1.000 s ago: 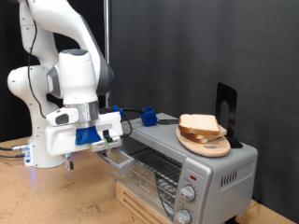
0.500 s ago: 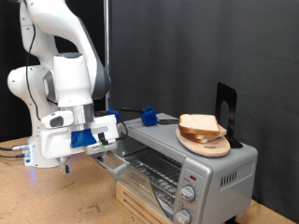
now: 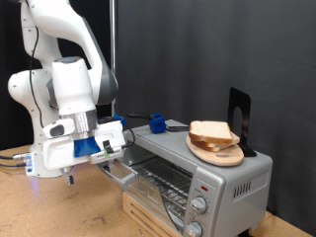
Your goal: Make a piece of toast with the oven
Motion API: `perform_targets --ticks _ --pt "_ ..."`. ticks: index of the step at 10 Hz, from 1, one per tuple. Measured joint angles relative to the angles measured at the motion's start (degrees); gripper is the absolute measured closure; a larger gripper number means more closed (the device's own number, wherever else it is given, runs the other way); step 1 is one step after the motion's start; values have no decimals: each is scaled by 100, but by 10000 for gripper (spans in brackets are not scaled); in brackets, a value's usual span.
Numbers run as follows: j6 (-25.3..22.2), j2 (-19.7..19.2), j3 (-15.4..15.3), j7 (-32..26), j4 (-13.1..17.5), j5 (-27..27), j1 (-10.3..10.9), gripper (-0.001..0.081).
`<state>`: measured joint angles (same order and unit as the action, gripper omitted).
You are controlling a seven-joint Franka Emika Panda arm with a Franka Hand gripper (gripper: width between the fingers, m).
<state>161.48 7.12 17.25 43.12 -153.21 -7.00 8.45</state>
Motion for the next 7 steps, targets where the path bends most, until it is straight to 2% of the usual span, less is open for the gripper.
perform_targets --ticks 3,6,7 --pt "0 -143 -10 169 151 -160 10 -2" --pt "-182 -186 -12 -10 451 -897 166 -2" --pt "-279 -186 -15 -44 561 -988 209 -2"
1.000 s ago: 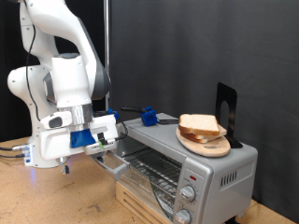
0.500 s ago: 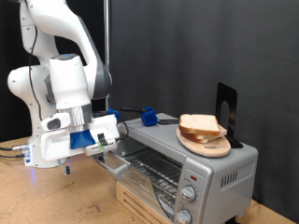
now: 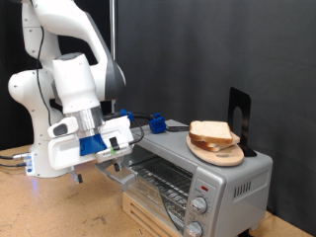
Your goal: Make a piece of toast with the oven
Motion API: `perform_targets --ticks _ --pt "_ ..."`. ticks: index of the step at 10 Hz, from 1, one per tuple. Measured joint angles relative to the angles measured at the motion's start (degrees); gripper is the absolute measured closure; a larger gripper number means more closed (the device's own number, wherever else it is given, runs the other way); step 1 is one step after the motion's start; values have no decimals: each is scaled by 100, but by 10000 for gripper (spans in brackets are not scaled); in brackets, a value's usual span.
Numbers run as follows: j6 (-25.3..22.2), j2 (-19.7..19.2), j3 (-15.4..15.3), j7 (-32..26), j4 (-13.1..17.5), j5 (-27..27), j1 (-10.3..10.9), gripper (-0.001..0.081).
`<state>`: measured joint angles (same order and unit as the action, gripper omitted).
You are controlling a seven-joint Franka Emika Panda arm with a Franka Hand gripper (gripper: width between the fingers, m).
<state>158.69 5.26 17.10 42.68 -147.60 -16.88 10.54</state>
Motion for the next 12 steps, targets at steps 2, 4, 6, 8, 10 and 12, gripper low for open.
perform_targets --ticks 2,4,6,8,10,12 --pt "-195 -17 -21 192 101 249 -1 -2" --pt "-270 -99 -18 658 123 938 -74 -2" --pt "-259 -226 -11 879 63 1392 -163 -2" --pt "-241 -244 1 861 65 1436 -181 -2" --pt "-234 -244 5 858 63 1462 -181 -2" --pt "-126 -242 2 520 14 961 -146 -2"
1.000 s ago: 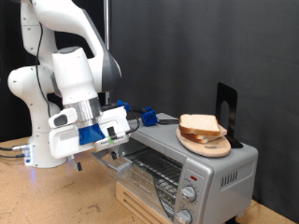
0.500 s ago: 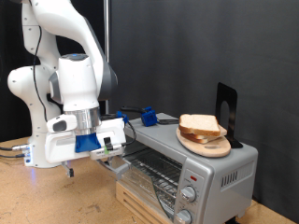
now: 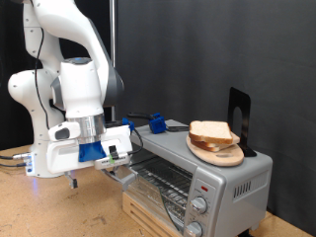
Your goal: Make a piece of toast with the oven
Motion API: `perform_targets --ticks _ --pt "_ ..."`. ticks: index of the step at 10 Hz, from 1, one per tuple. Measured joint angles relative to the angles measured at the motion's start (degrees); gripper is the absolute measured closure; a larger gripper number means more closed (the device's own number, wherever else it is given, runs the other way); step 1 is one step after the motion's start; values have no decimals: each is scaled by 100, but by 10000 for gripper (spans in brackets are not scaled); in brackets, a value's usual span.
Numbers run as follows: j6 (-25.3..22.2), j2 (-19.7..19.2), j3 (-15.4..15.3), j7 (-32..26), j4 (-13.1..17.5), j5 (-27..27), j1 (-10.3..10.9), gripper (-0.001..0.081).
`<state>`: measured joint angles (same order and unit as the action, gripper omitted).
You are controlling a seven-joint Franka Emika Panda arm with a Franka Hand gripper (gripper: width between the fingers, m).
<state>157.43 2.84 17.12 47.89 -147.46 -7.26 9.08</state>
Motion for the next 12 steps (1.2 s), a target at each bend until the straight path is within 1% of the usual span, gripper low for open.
perform_targets --ticks 2,3,4,6,9,12 --pt "-16 61 -1 -551 2 -808 66 -2" --pt "-139 154 0 -683 19 -981 71 -2" --pt "-308 276 4 -705 23 -1009 70 -2" --pt "-546 462 4 -653 15 -895 58 -2" --pt "-576 490 -10 -167 -64 -237 -19 -2" --pt "-576 475 -6 -103 -154 -114 -46 -2"
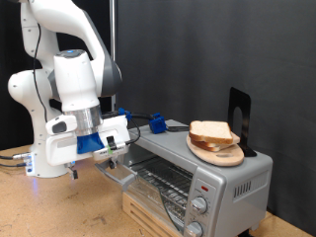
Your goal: Make a piece of toast with the oven
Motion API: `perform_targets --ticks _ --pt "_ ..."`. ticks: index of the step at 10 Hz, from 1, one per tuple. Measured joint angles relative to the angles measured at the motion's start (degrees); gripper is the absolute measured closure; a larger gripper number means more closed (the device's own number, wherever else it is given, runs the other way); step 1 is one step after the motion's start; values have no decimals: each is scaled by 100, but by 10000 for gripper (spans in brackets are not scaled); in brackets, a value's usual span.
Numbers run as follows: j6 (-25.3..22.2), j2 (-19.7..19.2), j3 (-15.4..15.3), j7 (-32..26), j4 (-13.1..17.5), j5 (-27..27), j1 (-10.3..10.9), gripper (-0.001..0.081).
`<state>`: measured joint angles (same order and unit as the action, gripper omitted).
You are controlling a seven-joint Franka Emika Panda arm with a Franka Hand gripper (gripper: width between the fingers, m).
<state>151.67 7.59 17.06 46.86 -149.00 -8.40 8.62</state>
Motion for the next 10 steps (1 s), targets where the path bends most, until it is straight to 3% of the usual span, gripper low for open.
perform_targets --ticks 5,10 --pt "-50 34 28 -29 -84 83 -94 -2" --pt "323 -226 38 600 -145 905 -379 -2"
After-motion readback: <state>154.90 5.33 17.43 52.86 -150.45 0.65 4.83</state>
